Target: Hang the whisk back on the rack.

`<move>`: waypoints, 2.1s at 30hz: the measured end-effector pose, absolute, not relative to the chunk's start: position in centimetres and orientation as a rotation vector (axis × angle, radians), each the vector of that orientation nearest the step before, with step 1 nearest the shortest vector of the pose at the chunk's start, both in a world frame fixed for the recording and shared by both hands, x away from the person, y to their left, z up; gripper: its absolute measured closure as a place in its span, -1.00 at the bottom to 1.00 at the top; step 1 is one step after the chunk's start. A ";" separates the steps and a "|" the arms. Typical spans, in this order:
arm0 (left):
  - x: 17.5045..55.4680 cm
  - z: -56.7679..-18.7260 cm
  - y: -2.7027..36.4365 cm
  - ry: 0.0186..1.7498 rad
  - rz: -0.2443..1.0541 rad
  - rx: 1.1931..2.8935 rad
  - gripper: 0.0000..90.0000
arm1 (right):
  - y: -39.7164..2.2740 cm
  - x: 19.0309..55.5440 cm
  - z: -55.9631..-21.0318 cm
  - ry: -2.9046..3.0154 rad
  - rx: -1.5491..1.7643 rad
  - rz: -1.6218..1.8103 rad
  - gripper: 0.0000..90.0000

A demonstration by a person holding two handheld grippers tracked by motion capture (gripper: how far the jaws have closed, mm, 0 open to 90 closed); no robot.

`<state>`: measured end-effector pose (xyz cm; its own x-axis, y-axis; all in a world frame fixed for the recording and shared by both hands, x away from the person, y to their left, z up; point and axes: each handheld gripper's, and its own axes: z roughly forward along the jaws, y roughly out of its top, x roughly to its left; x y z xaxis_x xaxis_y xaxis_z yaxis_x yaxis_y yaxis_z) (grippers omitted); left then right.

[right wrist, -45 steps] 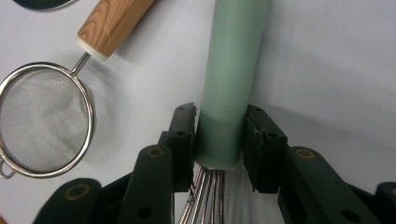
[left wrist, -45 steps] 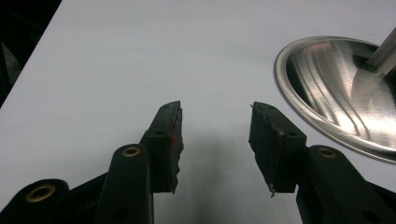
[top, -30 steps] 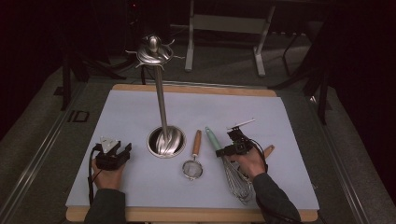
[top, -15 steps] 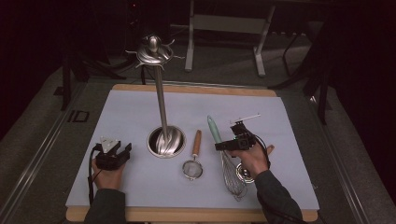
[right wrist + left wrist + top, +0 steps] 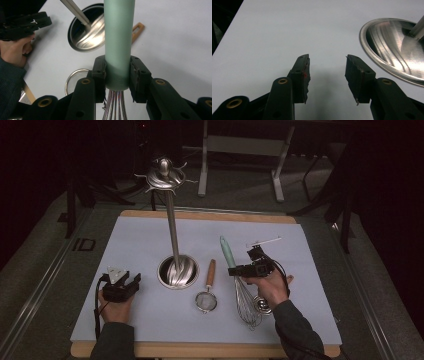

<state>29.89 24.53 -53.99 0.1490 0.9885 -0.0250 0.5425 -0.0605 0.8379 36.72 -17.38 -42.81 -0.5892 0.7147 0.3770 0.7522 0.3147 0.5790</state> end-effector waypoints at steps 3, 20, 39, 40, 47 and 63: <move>29.9 -54.0 24.5 1.486 0.775 1.698 0.22 | -17.2 36.6 -42.0 -2.527 -1.369 -1.180 0.54; 29.8 -54.0 24.6 1.485 0.775 1.697 0.22 | -16.0 35.9 -39.6 -2.673 -1.116 -1.411 0.54; 29.8 -54.0 24.6 1.481 0.772 1.692 0.22 | -14.7 35.2 -37.7 -2.741 -0.883 -1.590 0.54; 29.8 -54.0 24.6 1.481 0.772 1.691 0.22 | -14.4 35.1 -37.4 -2.744 -0.859 -1.609 0.54; 29.8 -54.0 24.6 1.481 0.772 1.693 0.22 | -13.6 35.0 -36.4 -2.743 -0.822 -1.651 0.54; 29.8 -54.0 24.6 1.483 0.769 1.690 0.22 | -12.2 34.6 -34.4 -2.728 -0.691 -1.759 0.54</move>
<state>29.83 24.65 -53.96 0.1493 0.9881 -0.0358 0.5398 -0.0511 0.8402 34.63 -12.17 -34.43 -0.8982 0.4334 0.0739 0.2461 0.3563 0.9014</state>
